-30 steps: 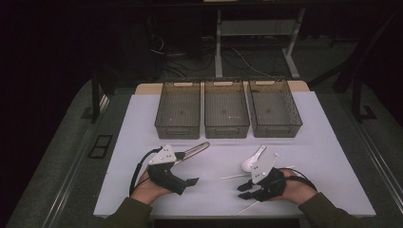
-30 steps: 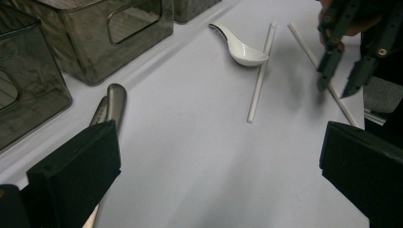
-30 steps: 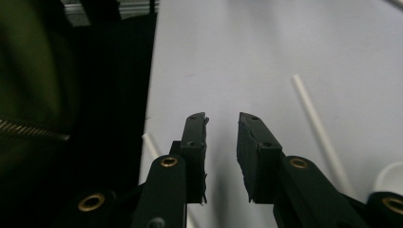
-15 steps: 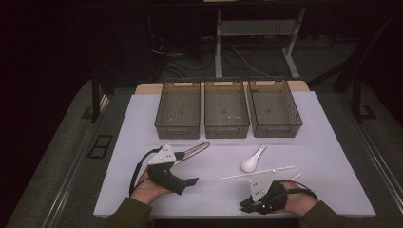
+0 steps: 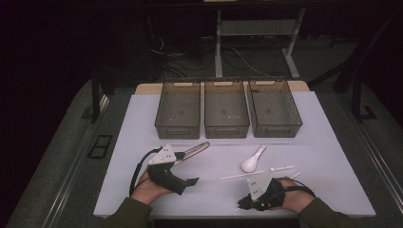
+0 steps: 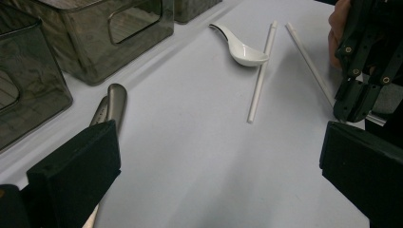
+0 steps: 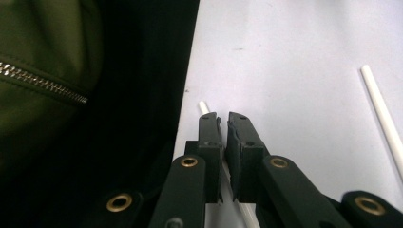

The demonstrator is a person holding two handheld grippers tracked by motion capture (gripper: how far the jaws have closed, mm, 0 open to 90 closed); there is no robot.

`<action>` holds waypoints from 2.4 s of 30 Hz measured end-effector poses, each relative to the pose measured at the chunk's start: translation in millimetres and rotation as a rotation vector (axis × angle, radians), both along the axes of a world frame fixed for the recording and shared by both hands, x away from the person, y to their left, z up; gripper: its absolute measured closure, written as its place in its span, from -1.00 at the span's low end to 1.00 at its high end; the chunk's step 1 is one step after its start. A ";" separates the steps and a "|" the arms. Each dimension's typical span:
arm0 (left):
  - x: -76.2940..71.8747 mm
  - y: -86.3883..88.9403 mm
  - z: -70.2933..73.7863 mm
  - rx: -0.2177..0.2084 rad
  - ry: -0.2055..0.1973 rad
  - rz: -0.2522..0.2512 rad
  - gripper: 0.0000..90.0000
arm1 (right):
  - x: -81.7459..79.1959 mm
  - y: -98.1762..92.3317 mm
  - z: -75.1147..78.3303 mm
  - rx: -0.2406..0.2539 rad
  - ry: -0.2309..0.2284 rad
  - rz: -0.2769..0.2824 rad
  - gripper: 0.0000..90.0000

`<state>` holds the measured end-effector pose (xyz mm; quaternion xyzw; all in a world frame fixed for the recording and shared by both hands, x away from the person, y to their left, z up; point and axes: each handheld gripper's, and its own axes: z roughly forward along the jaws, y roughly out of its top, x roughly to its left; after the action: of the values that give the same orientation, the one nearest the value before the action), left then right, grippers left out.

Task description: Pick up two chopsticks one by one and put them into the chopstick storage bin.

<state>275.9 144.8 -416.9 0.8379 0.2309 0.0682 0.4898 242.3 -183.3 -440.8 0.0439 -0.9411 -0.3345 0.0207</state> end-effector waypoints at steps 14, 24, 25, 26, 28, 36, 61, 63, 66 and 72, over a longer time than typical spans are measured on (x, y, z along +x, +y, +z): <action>0.2 -0.6 -0.5 0.002 0.001 -0.004 -1.00 | 27.2 25.0 -2.6 0.022 -0.008 -0.110 0.89; 0.4 -0.1 -0.3 0.006 -0.001 -0.007 -1.00 | 43.0 34.4 -3.8 0.030 0.006 -0.197 0.90; 0.4 0.0 -0.2 0.006 0.000 -0.007 -1.00 | 44.5 35.2 -3.6 0.029 0.001 -0.211 0.90; 0.5 0.2 -0.2 0.007 -0.002 -0.008 -1.00 | 46.4 36.0 -3.6 0.030 -0.003 -0.223 0.90; 0.3 -0.1 -0.3 0.001 -0.001 -0.005 -1.00 | 50.4 37.4 -4.3 0.036 -0.007 -0.238 0.90; 0.2 0.7 0.0 0.001 -0.002 -0.006 -1.00 | 52.2 32.4 1.1 0.049 0.028 -0.267 0.81; 0.4 0.0 -2.7 0.000 0.012 -0.010 -1.00 | 35.1 -80.8 -0.5 -0.014 0.028 -0.378 0.80; 0.2 0.1 -2.6 0.001 0.011 -0.010 -1.00 | 35.4 -81.2 -1.5 -0.014 0.020 -0.375 0.81; 0.1 0.2 -2.5 0.000 0.012 -0.009 -1.00 | 34.0 -80.3 -2.2 -0.010 0.015 -0.366 0.83; 0.0 0.8 -1.8 0.004 0.006 -0.011 -1.00 | 33.9 -80.5 -1.8 -0.009 0.003 -0.325 0.87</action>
<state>275.8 145.6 -418.7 0.8403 0.2277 0.0634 0.4879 276.2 -263.8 -442.6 -0.1094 -0.9373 -0.3293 -0.0323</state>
